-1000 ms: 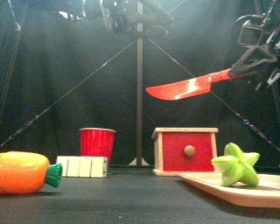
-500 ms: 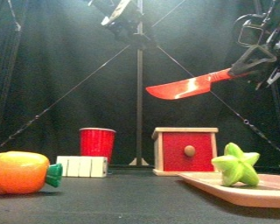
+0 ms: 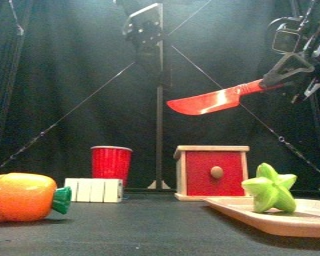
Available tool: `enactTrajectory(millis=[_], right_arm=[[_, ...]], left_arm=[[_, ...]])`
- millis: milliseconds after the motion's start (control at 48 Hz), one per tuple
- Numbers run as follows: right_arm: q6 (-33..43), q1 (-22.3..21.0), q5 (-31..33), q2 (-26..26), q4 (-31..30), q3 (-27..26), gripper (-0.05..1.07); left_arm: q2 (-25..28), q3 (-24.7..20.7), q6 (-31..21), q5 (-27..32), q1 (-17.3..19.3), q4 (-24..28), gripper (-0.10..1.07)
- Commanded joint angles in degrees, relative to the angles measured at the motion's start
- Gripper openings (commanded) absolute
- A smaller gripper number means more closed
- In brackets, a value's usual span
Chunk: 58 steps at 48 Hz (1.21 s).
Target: Grab knife with other hand
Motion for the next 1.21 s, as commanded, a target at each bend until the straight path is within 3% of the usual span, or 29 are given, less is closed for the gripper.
enactTrajectory(millis=[0,271,562,750,938,1188], right_arm=[[-0.1,-0.1,-0.3,0.1,-0.2,-1.2,0.31],[-0.1,-0.2,-0.3,-0.3,-2.1,-1.7,0.31],[-0.2,-0.9,-0.7,-1.1,-4.9,-2.3,0.31],[-0.3,-3.0,-1.4,-1.1,-7.6,-3.3,0.31],[-0.3,-4.1,-3.8,-0.2,-8.5,-3.4,0.31],[-0.3,-4.7,-6.9,3.3,-6.9,-3.0,0.31]], left_arm=[[-3.7,-1.0,0.1,-5.9,0.5,-3.4,1.03],[-11.2,8.0,-1.0,-19.1,2.5,-6.8,1.03],[-21.6,28.1,-2.4,-50.9,12.4,-12.4,1.03],[-20.7,37.0,-1.8,-69.0,16.6,-14.2,1.03],[-15.7,39.3,-1.6,-79.9,19.2,-14.1,1.03],[-11.3,38.8,-1.7,-82.0,19.8,-16.2,1.03]])
